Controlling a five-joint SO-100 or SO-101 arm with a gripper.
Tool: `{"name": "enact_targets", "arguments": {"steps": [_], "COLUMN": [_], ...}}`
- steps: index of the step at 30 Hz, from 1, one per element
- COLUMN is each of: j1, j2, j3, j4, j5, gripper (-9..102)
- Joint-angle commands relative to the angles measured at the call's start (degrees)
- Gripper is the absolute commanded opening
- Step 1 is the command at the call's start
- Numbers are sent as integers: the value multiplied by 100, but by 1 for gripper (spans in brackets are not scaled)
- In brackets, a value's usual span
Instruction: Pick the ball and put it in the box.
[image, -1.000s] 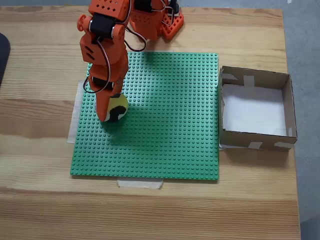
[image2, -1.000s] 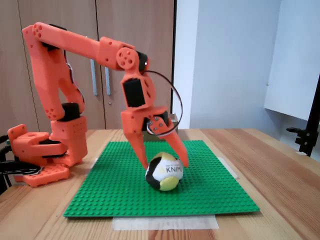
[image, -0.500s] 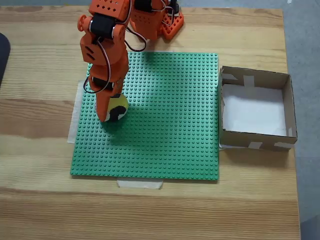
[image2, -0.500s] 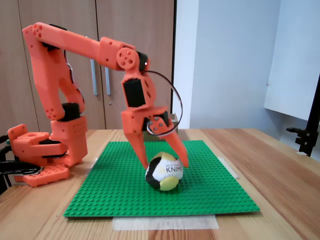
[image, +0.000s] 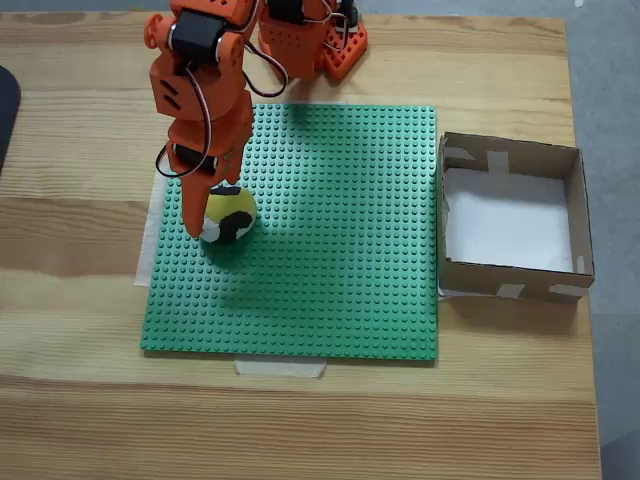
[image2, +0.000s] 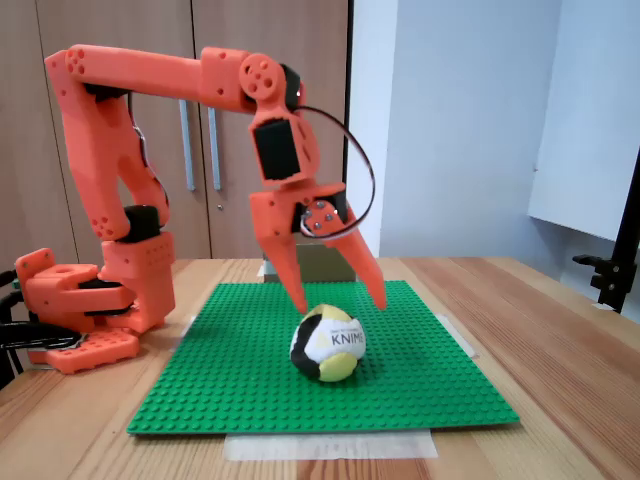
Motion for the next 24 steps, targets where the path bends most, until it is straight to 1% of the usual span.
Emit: {"name": "enact_targets", "arguments": {"steps": [1,6,10,17,24], "j1": [-88,-158,-149,-35,-35], "j2": [149,149,105,114,149], "j3": [-519,-861,-686,79,492], "j4": [220,527,510,-18,-448], "j5": [149,272,246,70,53], "gripper": [41,41,42,42,42]}}
